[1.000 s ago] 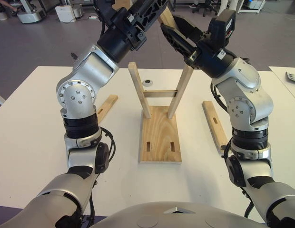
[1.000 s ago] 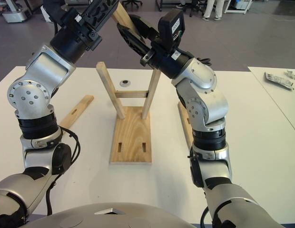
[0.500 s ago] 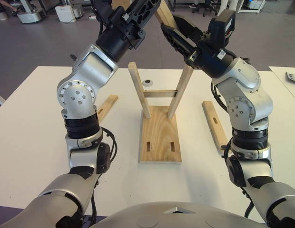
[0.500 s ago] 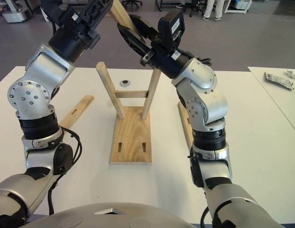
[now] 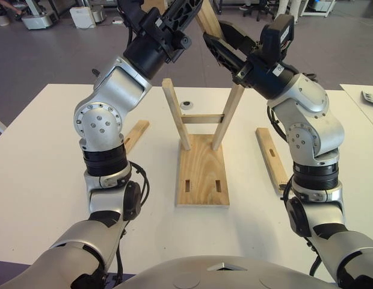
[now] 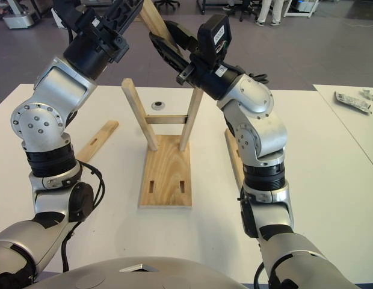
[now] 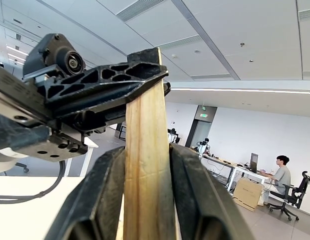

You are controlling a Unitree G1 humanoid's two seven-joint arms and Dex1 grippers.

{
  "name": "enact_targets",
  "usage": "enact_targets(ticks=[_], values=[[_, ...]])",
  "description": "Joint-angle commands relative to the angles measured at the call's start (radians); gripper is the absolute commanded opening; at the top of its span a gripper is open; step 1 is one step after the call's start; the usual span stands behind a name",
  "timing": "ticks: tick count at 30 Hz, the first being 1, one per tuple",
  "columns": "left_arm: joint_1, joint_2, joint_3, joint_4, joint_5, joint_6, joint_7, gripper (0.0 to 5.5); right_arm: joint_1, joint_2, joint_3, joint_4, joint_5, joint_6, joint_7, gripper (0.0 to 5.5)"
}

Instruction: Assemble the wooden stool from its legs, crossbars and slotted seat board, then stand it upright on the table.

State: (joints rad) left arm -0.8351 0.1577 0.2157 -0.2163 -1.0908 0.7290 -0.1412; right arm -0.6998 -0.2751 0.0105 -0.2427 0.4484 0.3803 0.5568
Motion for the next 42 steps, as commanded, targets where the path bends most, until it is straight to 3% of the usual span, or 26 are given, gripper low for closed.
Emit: enact_targets(ticks=[1,3,7,10,13,19,23,30,35,42], values=[[0.014,0.008,0.019,0.01,0.014,-0.015,0.011,0.41,-0.016,0.014,-0.033,0.022,0.018,0.001,-0.024,1.31],[0.014,0.009,0.024,0.014,0.016,-0.019,0.014,0.41,-0.013,0.013,-0.032,0.017,0.016,-0.005,-0.015,1.31],[0.0,0.023,0.034,0.032,0.032,-0.034,0.008,0.4,-0.013,0.02,-0.046,0.016,0.051,0.007,-0.008,2.31],[-0.018,0.059,0.061,0.064,0.052,-0.047,-0.011,0.4,-0.023,0.033,-0.069,0.018,0.076,0.012,-0.026,2.75],[-0.029,0.123,0.099,0.096,0.079,-0.067,-0.036,0.4,-0.063,0.042,-0.138,0.053,0.095,0.008,-0.102,3.44],[-0.011,0.368,0.191,0.226,0.213,-0.142,-0.159,0.4,-0.117,-0.106,-0.396,0.296,0.012,-0.085,-0.317,3.48],[0.126,0.436,0.167,0.303,0.352,-0.22,-0.253,0.4,0.009,-0.184,-0.436,0.426,-0.096,-0.141,-0.365,3.48],[0.388,0.417,0.088,0.475,0.571,-0.521,-0.467,0.4,0.209,-0.192,-0.432,0.516,-0.178,-0.21,-0.364,3.48],[0.405,0.356,0.098,0.628,0.566,-0.706,-0.628,0.4,0.217,-0.171,-0.423,0.48,-0.178,-0.203,-0.388,3.48],[0.415,0.315,0.083,0.838,0.655,-0.867,-0.662,0.4,0.214,-0.163,-0.402,0.475,-0.193,-0.22,-0.412,3.48]])
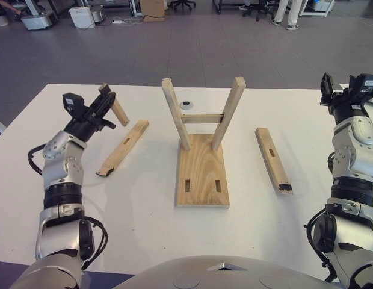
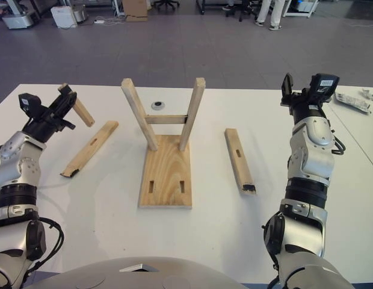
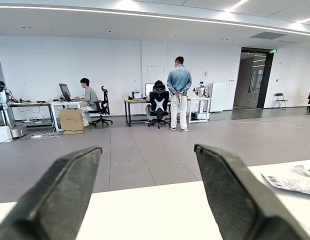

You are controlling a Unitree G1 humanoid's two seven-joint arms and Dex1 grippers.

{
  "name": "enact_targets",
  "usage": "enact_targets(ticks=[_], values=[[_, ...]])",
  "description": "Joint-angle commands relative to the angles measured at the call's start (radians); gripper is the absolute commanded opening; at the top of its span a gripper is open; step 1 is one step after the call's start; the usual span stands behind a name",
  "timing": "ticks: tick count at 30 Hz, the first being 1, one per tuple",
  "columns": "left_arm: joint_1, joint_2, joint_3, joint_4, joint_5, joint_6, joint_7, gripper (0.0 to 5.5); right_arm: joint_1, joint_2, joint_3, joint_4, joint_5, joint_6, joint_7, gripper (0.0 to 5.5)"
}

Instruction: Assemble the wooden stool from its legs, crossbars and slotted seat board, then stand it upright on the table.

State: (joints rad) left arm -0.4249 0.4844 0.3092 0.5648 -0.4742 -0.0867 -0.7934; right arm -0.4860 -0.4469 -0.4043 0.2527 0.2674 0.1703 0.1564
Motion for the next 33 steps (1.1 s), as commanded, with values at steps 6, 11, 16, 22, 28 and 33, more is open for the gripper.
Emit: enact_targets(ticks=[6,11,16,22,28,33], values=[[0.02,-0.039,-0.021,0.12,0.078,-0.1,0.01,0.4,0.001,0.009,0.021,-0.018,-0.013,-0.025,-0.024,3.48],[0.054,-0.029,0.005,0.127,0.085,-0.126,0.036,0.4,0.007,0.01,0.024,-0.02,-0.015,-0.036,-0.027,3.48],[0.072,-0.027,0.017,0.138,0.088,-0.129,0.04,0.4,0.005,0.014,0.03,-0.018,-0.018,-0.043,-0.027,3.48],[0.152,-0.055,-0.016,0.145,0.139,-0.136,0.077,0.4,0.008,0.014,0.031,-0.029,-0.019,-0.038,-0.026,3.48],[0.343,-0.096,-0.097,0.04,0.16,0.078,0.184,0.4,0.029,0.018,0.027,-0.057,-0.017,-0.025,-0.034,3.48],[0.476,-0.125,-0.148,-0.326,0.122,0.441,0.4,0.4,0.049,0.02,0.022,-0.082,-0.015,-0.016,-0.044,3.48]])
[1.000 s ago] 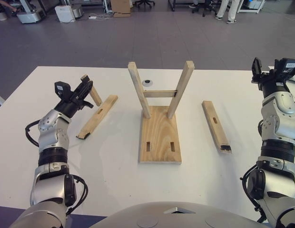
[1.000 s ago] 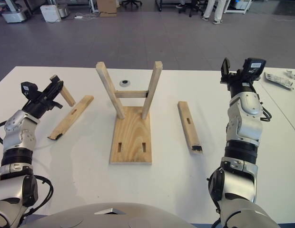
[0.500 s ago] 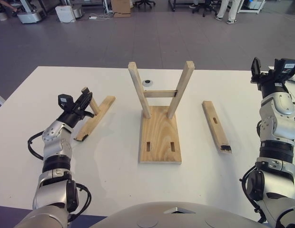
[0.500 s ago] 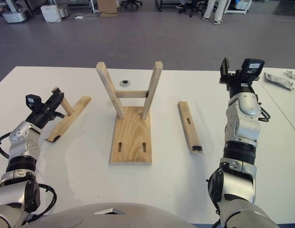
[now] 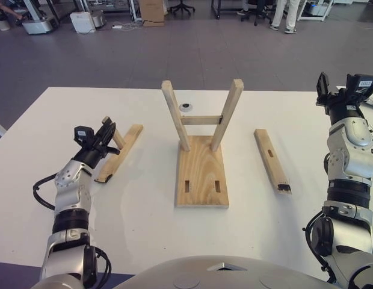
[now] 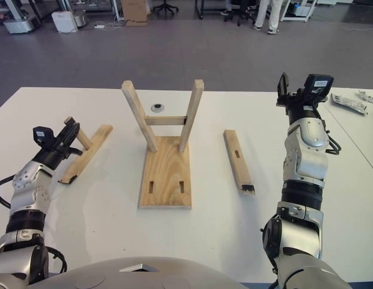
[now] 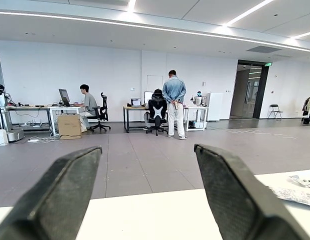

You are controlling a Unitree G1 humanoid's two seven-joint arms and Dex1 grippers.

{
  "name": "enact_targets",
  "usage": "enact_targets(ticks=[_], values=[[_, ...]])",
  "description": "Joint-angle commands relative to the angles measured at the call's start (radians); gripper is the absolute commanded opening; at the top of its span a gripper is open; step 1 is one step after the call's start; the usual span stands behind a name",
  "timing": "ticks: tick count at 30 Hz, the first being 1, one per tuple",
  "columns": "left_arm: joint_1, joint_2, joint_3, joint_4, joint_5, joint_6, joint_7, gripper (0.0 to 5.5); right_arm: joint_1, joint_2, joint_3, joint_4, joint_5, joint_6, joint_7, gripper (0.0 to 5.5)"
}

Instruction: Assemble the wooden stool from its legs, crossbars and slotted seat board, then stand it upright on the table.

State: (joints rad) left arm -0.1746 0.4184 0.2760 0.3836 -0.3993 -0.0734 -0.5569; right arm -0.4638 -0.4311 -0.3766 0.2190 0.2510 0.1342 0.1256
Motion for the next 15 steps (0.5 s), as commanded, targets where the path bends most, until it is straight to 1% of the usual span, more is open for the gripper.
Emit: enact_targets(ticks=[1,3,6,7,8,9,10,12,15], values=[[0.225,-0.068,-0.114,-0.185,0.034,0.461,0.191,0.4,0.034,0.006,-0.008,-0.057,0.002,0.022,-0.016,3.48],[0.227,-0.078,-0.11,-0.238,0.017,0.508,0.226,0.4,0.036,0.01,-0.007,-0.063,0.003,0.022,-0.019,3.48],[0.23,-0.116,-0.073,-0.3,-0.038,0.537,0.266,0.4,0.036,0.011,-0.008,-0.062,0.004,0.019,-0.021,3.48],[0.232,-0.12,-0.069,-0.316,-0.043,0.538,0.275,0.76,0.038,0.011,-0.01,-0.063,0.004,0.019,-0.022,3.48],[0.233,-0.119,-0.067,-0.33,-0.045,0.543,0.283,0.83,0.039,0.011,-0.01,-0.065,0.003,0.02,-0.024,3.48],[0.232,-0.118,-0.065,-0.341,-0.039,0.551,0.292,1.09,0.041,0.012,-0.01,-0.069,0.002,0.022,-0.027,3.48],[0.228,-0.115,-0.061,-0.351,-0.036,0.564,0.299,1.17,0.045,0.014,-0.01,-0.075,0.002,0.024,-0.029,3.48],[0.222,-0.106,-0.053,-0.378,-0.036,0.592,0.309,1.58,0.051,0.017,-0.01,-0.084,0.002,0.027,-0.034,3.48],[0.235,-0.068,-0.056,-0.448,-0.034,0.65,0.304,2.03,0.065,0.025,-0.01,-0.101,0.003,0.033,-0.04,3.48]])
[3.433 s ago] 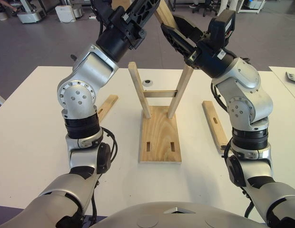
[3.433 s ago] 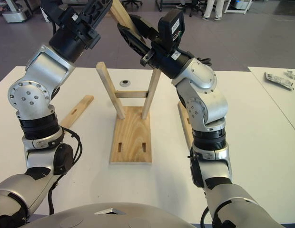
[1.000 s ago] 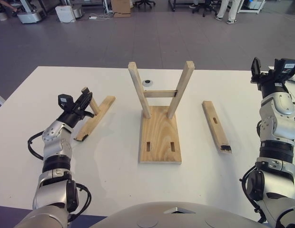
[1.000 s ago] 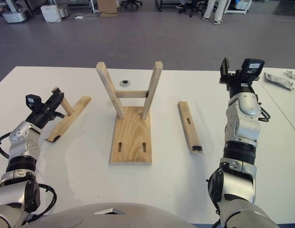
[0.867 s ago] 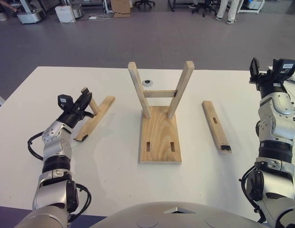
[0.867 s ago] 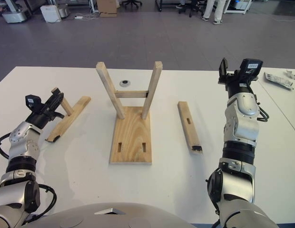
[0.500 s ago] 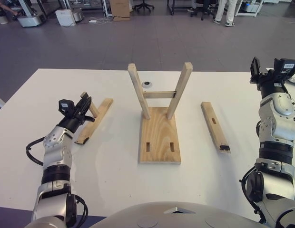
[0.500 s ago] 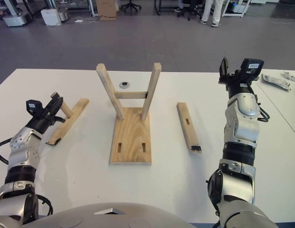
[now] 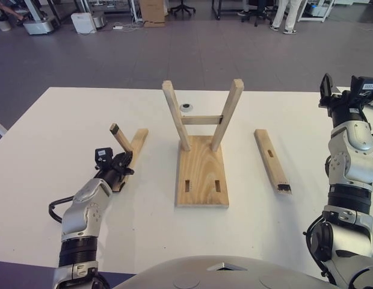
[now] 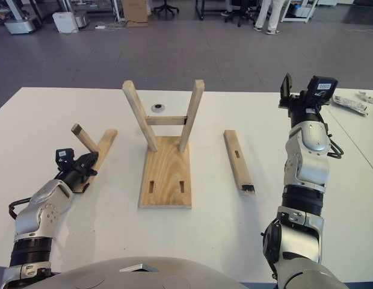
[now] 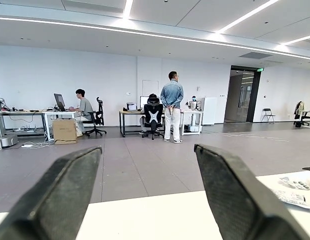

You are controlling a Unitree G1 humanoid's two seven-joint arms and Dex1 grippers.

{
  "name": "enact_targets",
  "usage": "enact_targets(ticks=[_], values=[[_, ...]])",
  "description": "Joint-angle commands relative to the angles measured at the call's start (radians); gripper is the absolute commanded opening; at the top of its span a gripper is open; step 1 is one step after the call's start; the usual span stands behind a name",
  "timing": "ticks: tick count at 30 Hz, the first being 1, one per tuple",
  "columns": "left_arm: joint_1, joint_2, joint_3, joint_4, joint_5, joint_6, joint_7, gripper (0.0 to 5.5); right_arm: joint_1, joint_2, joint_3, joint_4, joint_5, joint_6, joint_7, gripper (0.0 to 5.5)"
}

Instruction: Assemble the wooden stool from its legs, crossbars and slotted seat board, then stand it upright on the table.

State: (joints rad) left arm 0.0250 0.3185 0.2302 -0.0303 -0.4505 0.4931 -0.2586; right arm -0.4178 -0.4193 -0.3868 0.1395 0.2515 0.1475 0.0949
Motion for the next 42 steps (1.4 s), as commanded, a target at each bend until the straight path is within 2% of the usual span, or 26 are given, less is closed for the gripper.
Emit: enact_targets(ticks=[1,11,14,23,28,32,35,38,42], values=[[0.044,0.052,-0.018,-0.064,0.024,0.105,-0.002,2.24,0.027,0.017,0.0,-0.029,0.003,0.022,-0.011,3.48],[0.076,0.213,-0.038,-0.251,0.042,0.303,-0.07,4.17,0.091,0.046,-0.01,-0.098,0.006,0.043,-0.036,3.48],[0.11,0.254,-0.06,-0.253,0.051,0.316,-0.117,4.34,0.104,0.047,-0.015,-0.112,0.007,0.049,-0.043,3.48],[0.144,0.272,-0.052,-0.237,0.089,0.31,-0.135,2.72,0.099,0.045,-0.013,-0.116,0.008,0.056,-0.049,3.48],[0.141,0.268,-0.057,-0.245,0.079,0.315,-0.152,2.03,0.094,0.042,-0.014,-0.117,0.01,0.06,-0.047,3.48],[0.122,0.268,-0.056,-0.242,0.079,0.311,-0.164,2.03,0.088,0.04,-0.016,-0.117,0.013,0.063,-0.047,3.48],[-0.004,0.22,0.025,-0.198,0.006,0.286,-0.163,2.03,0.069,0.051,-0.026,-0.137,0.06,0.077,-0.035,3.48],[-0.227,0.196,0.132,-0.115,-0.101,0.24,-0.183,2.03,0.008,0.088,-0.024,-0.206,0.227,0.157,0.021,3.48],[-0.399,0.258,0.195,-0.096,-0.199,0.266,-0.236,2.03,-0.075,0.113,-0.031,-0.294,0.46,0.283,0.075,3.48]])
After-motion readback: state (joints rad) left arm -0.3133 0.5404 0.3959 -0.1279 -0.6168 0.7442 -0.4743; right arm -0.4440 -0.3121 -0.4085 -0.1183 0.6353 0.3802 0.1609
